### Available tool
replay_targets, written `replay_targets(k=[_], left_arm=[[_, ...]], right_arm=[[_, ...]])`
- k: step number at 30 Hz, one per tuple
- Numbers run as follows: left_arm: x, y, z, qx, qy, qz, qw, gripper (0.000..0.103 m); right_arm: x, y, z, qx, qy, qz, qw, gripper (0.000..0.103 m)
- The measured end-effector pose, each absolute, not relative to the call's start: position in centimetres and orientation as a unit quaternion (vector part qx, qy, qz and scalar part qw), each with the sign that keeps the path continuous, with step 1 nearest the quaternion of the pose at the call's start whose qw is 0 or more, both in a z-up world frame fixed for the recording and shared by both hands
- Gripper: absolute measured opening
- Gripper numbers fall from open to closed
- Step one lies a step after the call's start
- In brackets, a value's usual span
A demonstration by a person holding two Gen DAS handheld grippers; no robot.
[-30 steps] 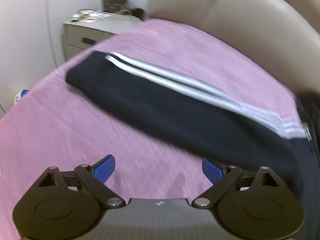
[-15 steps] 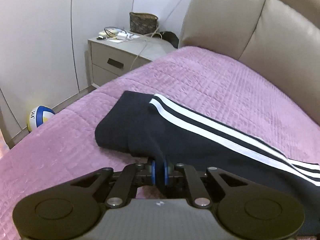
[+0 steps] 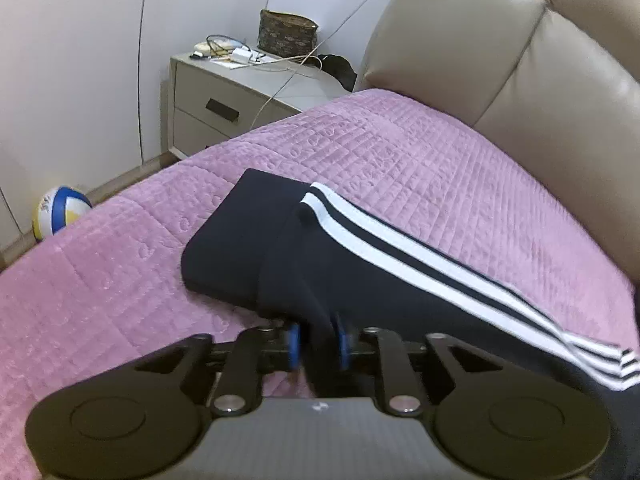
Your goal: Fold large clothes
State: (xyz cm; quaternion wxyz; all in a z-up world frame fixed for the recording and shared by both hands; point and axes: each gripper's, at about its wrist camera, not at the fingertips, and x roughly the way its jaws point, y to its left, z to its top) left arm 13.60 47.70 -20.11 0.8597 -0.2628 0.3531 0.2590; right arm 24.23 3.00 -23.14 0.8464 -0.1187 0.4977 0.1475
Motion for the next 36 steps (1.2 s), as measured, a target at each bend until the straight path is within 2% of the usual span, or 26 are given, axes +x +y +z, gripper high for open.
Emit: replay_targets(k=[1, 3, 4, 5, 6, 7, 8, 13, 23, 29, 36], left_arm=[[13.8, 47.8, -20.1, -0.271, 0.352, 0.25, 0.86, 0.041], [14.1, 47.9, -20.2, -0.281, 0.344, 0.235, 0.865, 0.066], [14.6, 47.8, -20.4, -0.281, 0.341, 0.234, 0.866, 0.068], [14.8, 47.6, -20.4, -0.276, 0.34, 0.245, 0.865, 0.061], [15.2, 47.3, -20.4, -0.261, 0.343, 0.266, 0.862, 0.031], [15.6, 46.9, -20.2, -0.236, 0.348, 0.287, 0.86, 0.014], [15.8, 46.8, -20.0, -0.233, 0.342, 0.281, 0.866, 0.007], [15.5, 45.1, -16.4, -0.213, 0.297, 0.293, 0.883, 0.007], [15.3, 38.4, -6.2, -0.179, 0.201, 0.256, 0.929, 0.007], [17.4, 30.3, -1.5, -0.13, 0.172, 0.191, 0.958, 0.007], [21.0, 18.6, 1.2, -0.132, 0.137, 0.081, 0.978, 0.007]], right_arm=[[24.5, 3.0, -22.9, -0.11, 0.5, 0.148, 0.846, 0.103], [24.5, 2.8, -22.3, -0.096, 0.494, 0.15, 0.851, 0.103], [24.6, 2.8, -22.3, -0.095, 0.495, 0.151, 0.85, 0.103], [24.6, 2.8, -22.6, -0.097, 0.497, 0.153, 0.848, 0.103], [24.3, 2.8, -22.7, -0.101, 0.491, 0.155, 0.851, 0.103], [24.1, 2.9, -22.7, -0.104, 0.484, 0.156, 0.854, 0.103], [23.9, 2.9, -22.7, -0.104, 0.481, 0.155, 0.857, 0.103], [24.0, 2.8, -23.0, -0.096, 0.472, 0.165, 0.861, 0.103], [19.7, 1.3, -23.3, -0.15, 0.419, 0.236, 0.864, 0.103], [20.6, -7.4, -19.3, 0.015, 0.437, 0.264, 0.86, 0.102], [21.8, -22.2, -15.8, 0.187, 0.422, 0.214, 0.861, 0.102]])
